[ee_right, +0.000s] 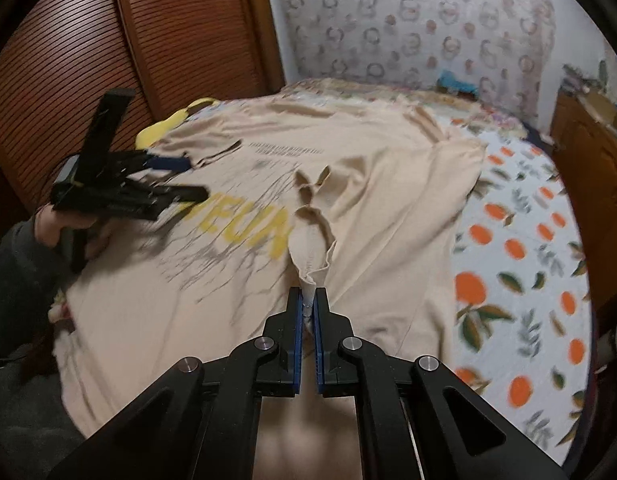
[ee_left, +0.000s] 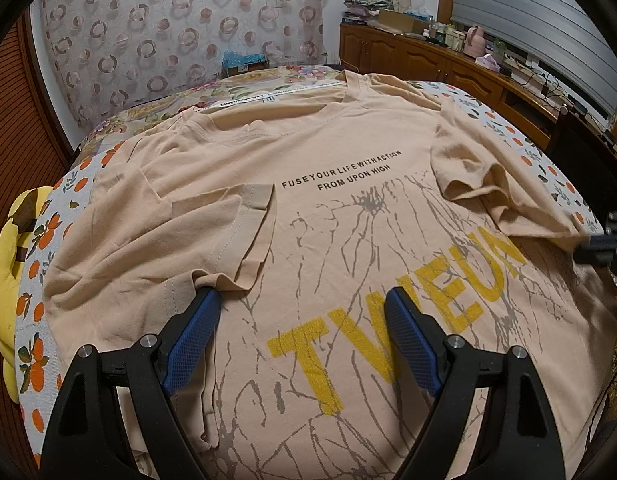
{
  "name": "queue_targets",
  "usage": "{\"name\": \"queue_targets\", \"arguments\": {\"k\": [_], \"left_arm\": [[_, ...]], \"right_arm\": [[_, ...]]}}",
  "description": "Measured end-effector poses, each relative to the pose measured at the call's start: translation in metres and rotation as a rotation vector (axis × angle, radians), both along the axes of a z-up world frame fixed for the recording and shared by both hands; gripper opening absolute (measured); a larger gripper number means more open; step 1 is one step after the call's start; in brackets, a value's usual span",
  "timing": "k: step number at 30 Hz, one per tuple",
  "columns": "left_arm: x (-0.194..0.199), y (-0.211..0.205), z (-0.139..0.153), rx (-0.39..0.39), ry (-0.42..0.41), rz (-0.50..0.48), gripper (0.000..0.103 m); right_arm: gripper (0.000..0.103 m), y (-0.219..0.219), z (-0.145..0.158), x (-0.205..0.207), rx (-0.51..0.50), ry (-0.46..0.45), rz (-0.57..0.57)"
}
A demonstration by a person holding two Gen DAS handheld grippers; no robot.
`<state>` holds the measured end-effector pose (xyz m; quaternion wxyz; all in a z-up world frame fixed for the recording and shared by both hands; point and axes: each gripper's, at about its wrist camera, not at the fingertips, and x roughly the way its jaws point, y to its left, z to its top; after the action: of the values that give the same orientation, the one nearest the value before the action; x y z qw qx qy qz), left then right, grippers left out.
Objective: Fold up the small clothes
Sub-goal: 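Open the right tool and withdraw it from the folded side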
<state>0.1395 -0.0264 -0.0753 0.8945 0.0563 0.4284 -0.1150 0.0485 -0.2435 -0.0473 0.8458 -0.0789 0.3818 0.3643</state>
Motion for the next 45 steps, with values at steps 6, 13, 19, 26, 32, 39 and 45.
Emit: {"name": "queue_targets", "arguments": {"k": [6, 13, 19, 26, 32, 39, 45], "left_arm": [[0.000, 0.000, 0.000, 0.000, 0.000, 0.000, 0.085], [0.000, 0.000, 0.000, 0.000, 0.000, 0.000, 0.085], [0.000, 0.000, 0.000, 0.000, 0.000, 0.000, 0.085], [0.000, 0.000, 0.000, 0.000, 0.001, 0.000, 0.085], [-0.001, 0.001, 0.001, -0.003, -0.003, 0.004, 0.085], [-0.002, 0.030, 0.025, -0.031, -0.084, 0.050, 0.085], [0.019, 0.093, 0.038, -0.024, -0.111, 0.141, 0.085]], "right_arm": [[0.023, 0.008, 0.004, 0.003, -0.026, -0.011, -0.001], [0.026, 0.027, 0.017, 0.030, -0.015, -0.075, -0.033], [0.026, 0.065, 0.009, 0.071, -0.035, -0.049, -0.048], [0.012, 0.105, 0.001, 0.091, 0.009, 0.035, 0.055], [0.013, 0.097, 0.016, 0.094, 0.068, -0.013, 0.028], [0.036, 0.067, 0.017, 0.113, 0.021, -0.066, -0.062], [0.048, 0.037, 0.013, 0.144, -0.069, -0.119, -0.170]]}}
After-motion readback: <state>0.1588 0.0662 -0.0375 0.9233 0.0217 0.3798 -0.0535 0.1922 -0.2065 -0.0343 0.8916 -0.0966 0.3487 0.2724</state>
